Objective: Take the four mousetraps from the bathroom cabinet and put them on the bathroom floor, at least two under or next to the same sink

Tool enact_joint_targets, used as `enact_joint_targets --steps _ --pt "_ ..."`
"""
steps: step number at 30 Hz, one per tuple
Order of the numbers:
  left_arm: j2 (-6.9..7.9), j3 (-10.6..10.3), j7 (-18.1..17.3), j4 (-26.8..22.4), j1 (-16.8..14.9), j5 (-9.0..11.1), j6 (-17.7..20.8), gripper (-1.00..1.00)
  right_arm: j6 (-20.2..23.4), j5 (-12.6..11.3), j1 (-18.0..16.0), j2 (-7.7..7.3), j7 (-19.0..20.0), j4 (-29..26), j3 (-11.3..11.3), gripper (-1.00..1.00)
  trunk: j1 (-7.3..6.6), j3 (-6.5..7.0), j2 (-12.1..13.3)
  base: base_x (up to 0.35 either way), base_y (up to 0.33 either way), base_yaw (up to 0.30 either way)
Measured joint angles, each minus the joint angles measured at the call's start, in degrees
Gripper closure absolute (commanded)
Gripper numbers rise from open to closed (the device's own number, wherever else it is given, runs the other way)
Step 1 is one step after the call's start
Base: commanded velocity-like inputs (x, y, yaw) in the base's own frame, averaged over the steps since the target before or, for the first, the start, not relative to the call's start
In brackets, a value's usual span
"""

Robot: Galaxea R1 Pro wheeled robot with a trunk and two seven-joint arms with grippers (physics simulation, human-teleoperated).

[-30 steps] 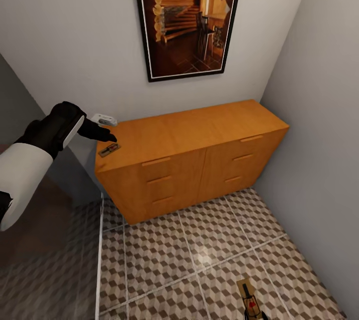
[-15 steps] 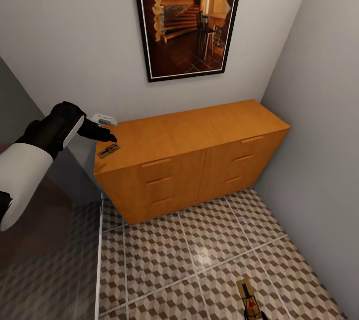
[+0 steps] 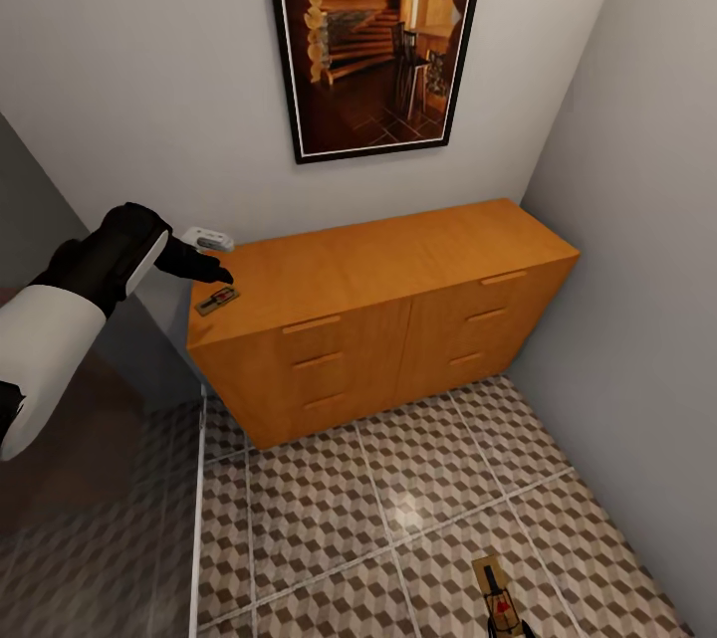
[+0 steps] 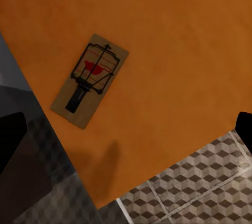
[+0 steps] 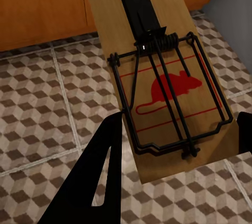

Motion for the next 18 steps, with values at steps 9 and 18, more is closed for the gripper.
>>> enact_joint_targets --steps 9,18 --pt "0.0 0.0 0.0 0.0 0.0 0.0 0.01 -1.0 0.0 0.0 0.0 0.0 0.0 0.0 0.0 1.0 0.0 0.0 0.0 0.0 0.0 0.0" --pt "0.0 0.0 0.0 0.08 0.0 0.0 0.0 -1.0 0.0 0.0 0.0 0.0 0.0 0.0 0.0 1.0 0.0 0.0 0.0 0.071 0.0 0.0"
